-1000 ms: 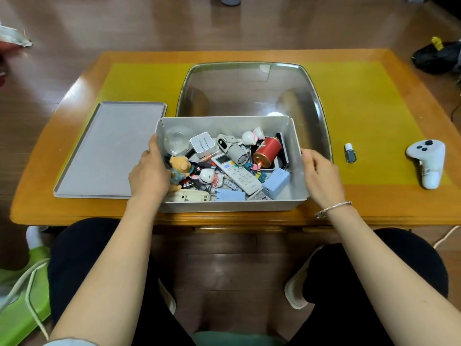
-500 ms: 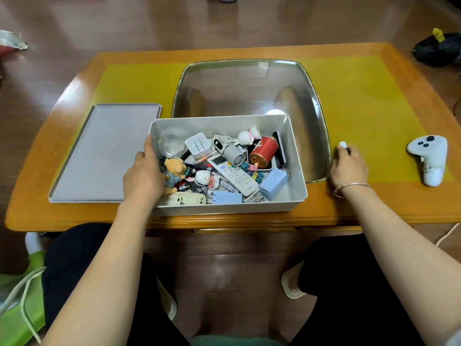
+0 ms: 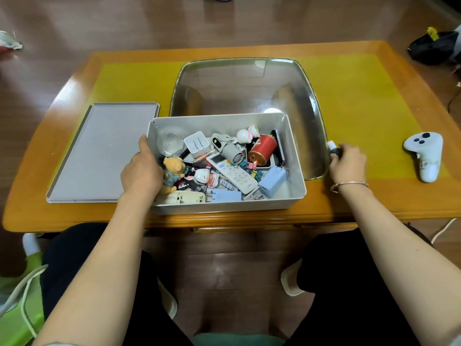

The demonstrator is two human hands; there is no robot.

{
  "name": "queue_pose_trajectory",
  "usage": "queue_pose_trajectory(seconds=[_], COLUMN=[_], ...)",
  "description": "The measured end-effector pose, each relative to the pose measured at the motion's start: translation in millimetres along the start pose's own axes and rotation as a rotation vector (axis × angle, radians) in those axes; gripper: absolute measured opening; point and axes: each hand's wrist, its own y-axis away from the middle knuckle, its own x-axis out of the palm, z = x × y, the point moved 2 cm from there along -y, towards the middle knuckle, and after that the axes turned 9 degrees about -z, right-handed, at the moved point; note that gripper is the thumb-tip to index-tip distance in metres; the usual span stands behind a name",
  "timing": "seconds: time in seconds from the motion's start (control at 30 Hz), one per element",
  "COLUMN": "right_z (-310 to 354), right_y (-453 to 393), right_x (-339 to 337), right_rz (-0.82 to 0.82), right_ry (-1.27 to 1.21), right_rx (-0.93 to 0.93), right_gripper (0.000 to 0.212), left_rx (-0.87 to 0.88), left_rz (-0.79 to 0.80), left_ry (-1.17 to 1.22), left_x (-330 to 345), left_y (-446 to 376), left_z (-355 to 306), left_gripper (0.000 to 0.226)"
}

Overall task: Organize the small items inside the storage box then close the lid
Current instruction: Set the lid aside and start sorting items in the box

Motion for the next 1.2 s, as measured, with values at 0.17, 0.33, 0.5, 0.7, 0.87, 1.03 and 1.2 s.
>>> queue_pose_trajectory(seconds=[0.17, 0.33, 0.5, 0.7, 0.87, 1.03, 1.2], right_z=[45, 90, 99, 87, 79, 84, 88], right_y=[11, 34, 54, 63, 55, 43, 42], right_x=[-21, -34, -26, -15, -13, -9, -9], right_rz=[-0.099, -0.045, 0.011, 0.061, 0.068, 0.103, 0.095], right_ry=[-0.317, -0.499, -0.405, -0.229, -0.2, -0.207, -0.245], right_rx=[-0.113, -0.209, -0.279, -0.316, -0.35, -0.353, -0.329], right_gripper=[0.027, 0.024, 0.029, 0.029, 0.028, 0.029, 0.028], left_rx=[-0.149, -0.094, -0.037, -0.017, -0.044, -0.033, -0.047], left_rz=[0.078, 0.018, -0.03, -0.023, 0.003, 0.035, 0.011], left_ry=[-0.03, -0.019, 0.01, -0.022, -0.027, -0.033, 0.013], left_x=[-3, -3, -5, 0, 3, 0, -1], left_y=[-10, -6, -1, 8, 17, 20, 17], left_z=[-9, -9, -5, -9, -14, -20, -18], left_gripper=[0.029, 0.022, 0.023, 0.029, 0.046, 0.077, 0.076])
